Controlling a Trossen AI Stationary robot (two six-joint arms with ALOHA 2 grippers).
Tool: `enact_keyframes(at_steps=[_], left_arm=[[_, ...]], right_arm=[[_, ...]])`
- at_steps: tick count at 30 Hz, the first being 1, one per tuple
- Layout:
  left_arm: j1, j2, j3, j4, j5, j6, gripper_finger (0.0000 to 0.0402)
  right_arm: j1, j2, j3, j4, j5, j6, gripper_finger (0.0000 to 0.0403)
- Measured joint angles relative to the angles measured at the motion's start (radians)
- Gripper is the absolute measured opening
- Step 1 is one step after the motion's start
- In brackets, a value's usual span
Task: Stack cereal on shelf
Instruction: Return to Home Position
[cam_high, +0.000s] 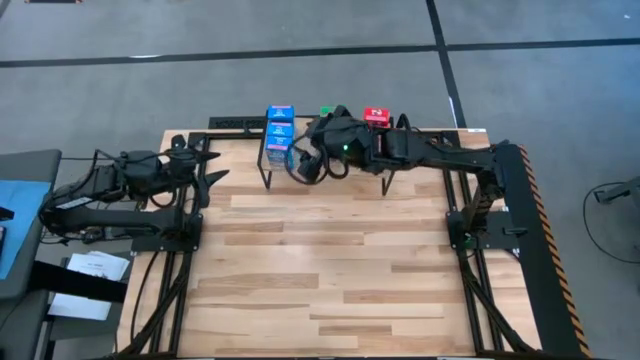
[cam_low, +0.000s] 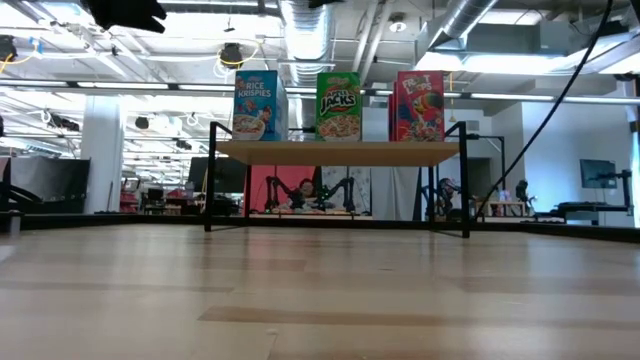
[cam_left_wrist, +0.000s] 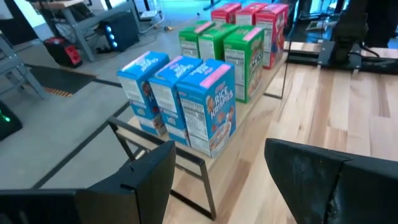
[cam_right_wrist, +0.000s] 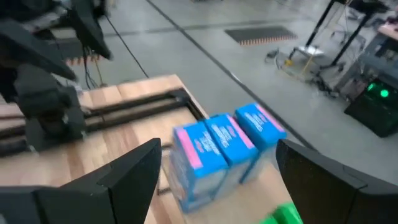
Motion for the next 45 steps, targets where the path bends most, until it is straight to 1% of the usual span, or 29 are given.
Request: enact_keyframes(at_steps=[5,10,14,17,19,21,23,25,30,34,39,45], left_arm=[[0.000,-0.051,-0.065,-0.001,0.000,-0.042,0.0238],[0.000,-0.114,-0.164,0.031,0.000,-0.117,0.0238],[0.000,-0.166,-0.222,0.062,0.000,-0.156,0.0238],[0.000,-0.196,-0.236,0.064,-0.004,-0.158,0.0238],[0.000,-0.217,-0.242,0.063,-0.008,-0.159,0.0238],[0.000,-0.231,-0.242,0.066,-0.020,-0.160,0.0238],[0.000,-0.246,-0.242,0.061,-0.033,-0.165,0.0238],[0.000,-0.258,-0.242,0.056,-0.036,-0.166,0.0238],[0.000,-0.268,-0.242,0.050,-0.037,-0.189,0.0238],[0.000,-0.268,-0.242,0.049,-0.045,-0.186,0.0238],[0.000,-0.268,-0.242,0.049,-0.046,-0.182,0.0238],[0.000,-0.268,-0.242,0.049,-0.046,-0.183,0.0238]], right_arm=[[-0.044,-0.003,-0.001,-0.110,-0.041,0.007,0.0340],[-0.061,-0.003,-0.001,-0.152,-0.106,0.004,0.0340],[-0.076,-0.008,-0.001,-0.213,-0.114,0.001,0.0340],[-0.089,-0.033,-0.002,-0.273,-0.129,-0.001,0.0340],[-0.100,-0.065,-0.003,-0.344,-0.134,-0.009,0.0340],[-0.114,-0.118,-0.045,-0.361,-0.158,-0.016,0.0340],[-0.132,-0.194,-0.133,-0.341,-0.202,-0.016,0.0337],[-0.148,-0.287,-0.257,-0.277,-0.228,-0.003,0.0332],[-0.173,-0.547,-0.607,-0.054,-0.234,0.093,0.0321],[-0.148,-0.725,-0.838,0.137,-0.261,0.141,0.0320],[-0.110,-0.899,-1.064,0.329,-0.261,0.167,0.0320],[-0.081,-1.061,-1.271,0.437,-0.263,0.229,0.0320]])
